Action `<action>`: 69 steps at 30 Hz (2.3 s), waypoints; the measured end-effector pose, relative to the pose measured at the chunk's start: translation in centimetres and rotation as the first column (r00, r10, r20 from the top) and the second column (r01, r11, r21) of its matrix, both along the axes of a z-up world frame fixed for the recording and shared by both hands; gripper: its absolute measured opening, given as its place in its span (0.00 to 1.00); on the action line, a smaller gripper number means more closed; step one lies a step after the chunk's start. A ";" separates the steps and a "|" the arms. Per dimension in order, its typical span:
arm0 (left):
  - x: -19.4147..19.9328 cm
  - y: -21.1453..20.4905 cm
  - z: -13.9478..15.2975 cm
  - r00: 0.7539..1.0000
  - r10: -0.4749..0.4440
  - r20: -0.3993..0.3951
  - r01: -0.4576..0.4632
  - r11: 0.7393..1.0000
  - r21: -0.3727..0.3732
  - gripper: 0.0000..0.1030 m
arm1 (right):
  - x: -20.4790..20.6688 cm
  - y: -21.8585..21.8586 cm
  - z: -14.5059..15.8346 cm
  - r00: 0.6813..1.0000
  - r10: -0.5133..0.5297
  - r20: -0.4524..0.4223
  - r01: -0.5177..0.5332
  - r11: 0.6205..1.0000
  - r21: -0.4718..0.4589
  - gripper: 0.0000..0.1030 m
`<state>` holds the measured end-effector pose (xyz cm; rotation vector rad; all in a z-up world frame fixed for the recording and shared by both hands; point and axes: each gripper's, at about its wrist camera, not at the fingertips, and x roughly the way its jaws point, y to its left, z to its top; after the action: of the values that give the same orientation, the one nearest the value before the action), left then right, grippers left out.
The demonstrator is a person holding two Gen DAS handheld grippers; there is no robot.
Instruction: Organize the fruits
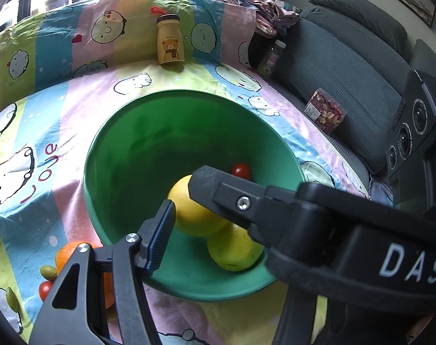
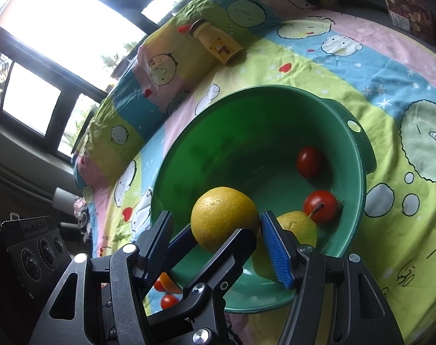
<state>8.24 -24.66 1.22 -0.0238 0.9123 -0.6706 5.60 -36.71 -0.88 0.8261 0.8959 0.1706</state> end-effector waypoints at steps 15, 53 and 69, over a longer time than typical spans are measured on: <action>-0.9 2.9 1.5 0.997 0.069 0.018 -0.068 0.997 -0.028 0.59 | -0.4 0.2 1.0 0.998 -0.033 0.043 0.035 0.998 -0.043 0.64; -5.7 24.6 -2.3 0.794 0.607 0.032 -0.605 0.783 0.144 0.82 | -2.7 12.5 3.3 0.953 0.277 0.122 -0.257 0.954 -0.157 0.87; -3.7 26.0 -3.1 0.800 0.593 -0.090 -0.590 0.805 0.059 0.62 | -2.5 15.9 0.3 0.925 0.375 -0.066 -0.379 0.891 -0.250 0.60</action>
<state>4.57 1.30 -1.86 -0.3126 0.9488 -0.0660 3.06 -20.78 -0.62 0.4028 1.0643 0.3786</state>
